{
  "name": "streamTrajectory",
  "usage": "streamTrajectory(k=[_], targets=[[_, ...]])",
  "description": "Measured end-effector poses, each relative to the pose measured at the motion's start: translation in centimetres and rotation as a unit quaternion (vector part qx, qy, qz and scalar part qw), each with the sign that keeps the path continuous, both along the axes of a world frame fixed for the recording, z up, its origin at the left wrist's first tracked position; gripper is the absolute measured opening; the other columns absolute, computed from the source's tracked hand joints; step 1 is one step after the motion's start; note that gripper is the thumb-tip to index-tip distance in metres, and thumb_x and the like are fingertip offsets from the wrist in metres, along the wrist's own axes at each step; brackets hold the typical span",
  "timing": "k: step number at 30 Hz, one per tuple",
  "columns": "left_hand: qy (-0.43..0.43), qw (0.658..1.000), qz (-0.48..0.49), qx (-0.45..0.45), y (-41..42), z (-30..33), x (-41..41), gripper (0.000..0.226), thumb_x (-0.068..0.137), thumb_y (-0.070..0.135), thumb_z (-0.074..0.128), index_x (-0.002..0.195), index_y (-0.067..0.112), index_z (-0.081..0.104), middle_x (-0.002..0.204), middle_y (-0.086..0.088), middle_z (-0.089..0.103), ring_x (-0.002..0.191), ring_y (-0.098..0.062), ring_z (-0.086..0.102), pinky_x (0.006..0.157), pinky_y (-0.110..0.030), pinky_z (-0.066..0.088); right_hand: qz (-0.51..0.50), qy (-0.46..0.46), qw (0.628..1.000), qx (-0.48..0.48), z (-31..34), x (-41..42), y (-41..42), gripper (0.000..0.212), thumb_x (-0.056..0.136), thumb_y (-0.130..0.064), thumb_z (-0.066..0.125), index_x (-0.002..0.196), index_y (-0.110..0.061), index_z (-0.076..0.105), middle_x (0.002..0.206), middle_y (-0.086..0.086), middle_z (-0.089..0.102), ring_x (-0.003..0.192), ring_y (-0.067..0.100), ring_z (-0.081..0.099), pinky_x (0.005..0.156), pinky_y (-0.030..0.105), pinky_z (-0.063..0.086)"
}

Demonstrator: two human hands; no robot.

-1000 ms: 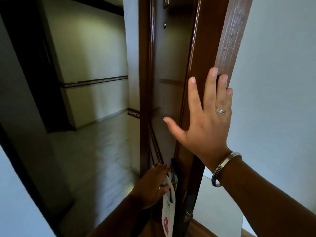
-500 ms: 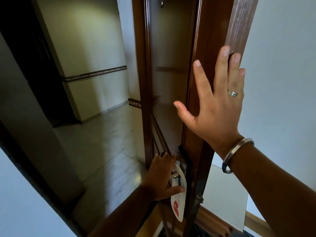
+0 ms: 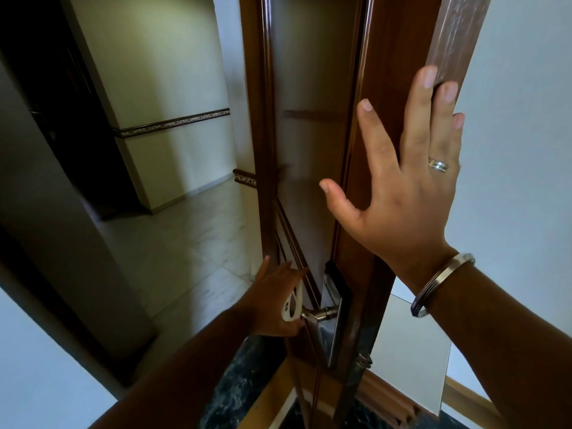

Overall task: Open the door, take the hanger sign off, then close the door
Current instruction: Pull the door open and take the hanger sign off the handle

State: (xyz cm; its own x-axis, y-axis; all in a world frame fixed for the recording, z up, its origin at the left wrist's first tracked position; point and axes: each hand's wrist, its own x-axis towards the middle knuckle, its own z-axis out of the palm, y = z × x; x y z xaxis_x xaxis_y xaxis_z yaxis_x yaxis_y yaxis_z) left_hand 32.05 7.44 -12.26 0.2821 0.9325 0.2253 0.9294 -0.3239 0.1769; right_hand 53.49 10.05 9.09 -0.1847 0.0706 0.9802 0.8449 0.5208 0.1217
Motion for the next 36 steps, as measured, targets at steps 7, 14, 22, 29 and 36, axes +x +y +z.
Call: streamTrajectory(k=[7,14,22,29,36], targets=[[-0.001,0.993,-0.036,-0.109,3.3,4.0,-1.9,0.088,0.068,0.058,0.078,0.141,0.026,0.042,0.132,0.003,0.047,0.119,-0.013,0.041,0.104,-0.035,0.04,0.004,-0.003,1.0,0.003,-0.1,-0.2,-0.1,0.073,0.088,-0.061,0.055,0.146,-0.019,0.042,0.151,0.032,0.034,0.142,0.047,0.025,0.119,0.053,0.019],[-0.087,0.946,0.027,-0.312,6.3,6.7,-2.3,0.101,0.064,0.04,0.09,0.148,0.038,0.033,0.155,0.005,0.038,0.141,-0.019,0.034,0.115,-0.044,0.034,0.005,0.002,1.0,0.009,-0.1,-0.3,-0.1,0.072,0.088,-0.061,0.056,0.145,-0.019,0.045,0.15,0.032,0.034,0.142,0.047,0.025,0.12,0.052,0.017],[-0.296,0.87,0.099,-0.382,7.7,6.3,-2.9,0.093,0.077,0.023,0.085,0.151,0.026,0.03,0.149,0.001,0.043,0.136,-0.025,0.043,0.11,-0.042,0.04,0.005,0.0,1.0,0.013,-0.2,-0.5,-0.1,0.072,0.087,-0.062,0.056,0.144,-0.018,0.047,0.15,0.033,0.033,0.142,0.048,0.025,0.119,0.054,0.019],[-0.397,0.885,0.187,-0.155,4.8,3.7,-2.7,0.07,0.079,0.033,0.083,0.132,0.016,0.041,0.124,-0.016,0.048,0.103,-0.033,0.061,0.084,-0.046,0.058,0.006,0.002,1.0,0.013,-0.2,-1.8,-1.0,0.073,0.087,-0.063,0.054,0.144,-0.018,0.047,0.15,0.032,0.035,0.141,0.048,0.027,0.12,0.053,0.018],[-0.368,0.865,0.329,0.086,-1.0,3.1,-3.3,0.093,0.069,0.062,0.08,0.141,0.026,0.034,0.129,0.001,0.039,0.113,-0.014,0.043,0.084,-0.028,0.037,0.033,-0.007,0.999,0.002,-0.1,-4.7,-3.2,0.065,0.092,-0.049,0.055,0.147,-0.018,0.042,0.152,0.029,0.034,0.142,0.045,0.024,0.119,0.052,0.018]])
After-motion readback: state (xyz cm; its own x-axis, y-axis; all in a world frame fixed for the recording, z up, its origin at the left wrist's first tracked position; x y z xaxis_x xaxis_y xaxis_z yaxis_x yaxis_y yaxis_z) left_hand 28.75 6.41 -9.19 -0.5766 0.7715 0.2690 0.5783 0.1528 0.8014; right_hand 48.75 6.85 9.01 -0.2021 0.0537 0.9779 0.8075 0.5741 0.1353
